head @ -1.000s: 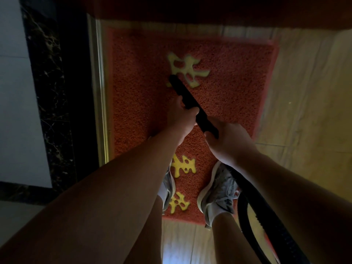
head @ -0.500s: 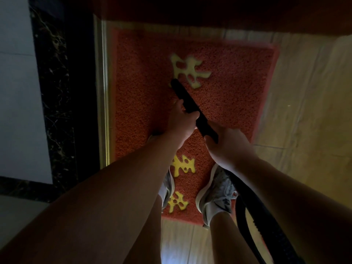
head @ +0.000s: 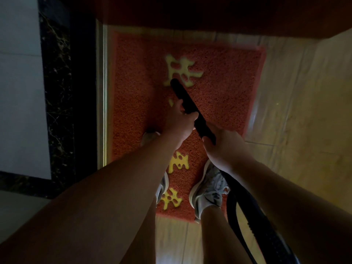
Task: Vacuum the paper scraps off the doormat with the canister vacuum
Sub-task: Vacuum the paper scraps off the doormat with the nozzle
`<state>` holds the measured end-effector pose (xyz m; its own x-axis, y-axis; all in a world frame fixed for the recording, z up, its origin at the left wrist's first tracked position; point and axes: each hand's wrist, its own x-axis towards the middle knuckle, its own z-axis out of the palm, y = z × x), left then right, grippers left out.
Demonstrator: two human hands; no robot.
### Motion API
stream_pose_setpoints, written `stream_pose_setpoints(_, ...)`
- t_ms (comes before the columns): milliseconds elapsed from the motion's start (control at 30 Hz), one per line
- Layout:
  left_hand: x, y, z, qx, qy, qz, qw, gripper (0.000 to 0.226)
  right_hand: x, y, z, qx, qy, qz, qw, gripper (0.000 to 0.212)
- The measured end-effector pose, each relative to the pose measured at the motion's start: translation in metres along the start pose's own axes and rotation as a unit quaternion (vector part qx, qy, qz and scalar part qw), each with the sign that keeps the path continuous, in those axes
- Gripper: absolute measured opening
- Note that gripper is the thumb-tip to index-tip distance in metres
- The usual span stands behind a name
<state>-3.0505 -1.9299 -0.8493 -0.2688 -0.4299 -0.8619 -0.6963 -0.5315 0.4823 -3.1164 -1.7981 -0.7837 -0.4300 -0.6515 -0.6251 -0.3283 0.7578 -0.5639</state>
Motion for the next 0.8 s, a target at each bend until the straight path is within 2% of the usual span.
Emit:
stream_pose_setpoints(267, -0.017, -0.022, 0.01, 0.026, -0.024, -0.003, 0.999, 0.075, -0.034, 0.009, 0.014, 0.033, 0.007, 0.036, 0.999, 0.047)
stream_pose_setpoints(467, -0.024, -0.043, 0.002, 0.052, -0.053, 0.005, 0.997, 0.077, -0.053, 0.007, 0.035, -0.002, 0.025, 0.061, 0.998, 0.042)
stream_pose_setpoints(600, -0.027, -0.056, -0.007, 0.038, -0.04, 0.015, 0.998, 0.075, -0.065, -0.004, 0.046, -0.013, 0.045, 0.052, 0.998, 0.04)
stream_pose_setpoints(800, -0.053, -0.052, -0.015, -0.018, -0.073, 0.026, 0.997, 0.073, -0.085, -0.01, 0.053, -0.034, 0.071, 0.052, 0.996, 0.035)
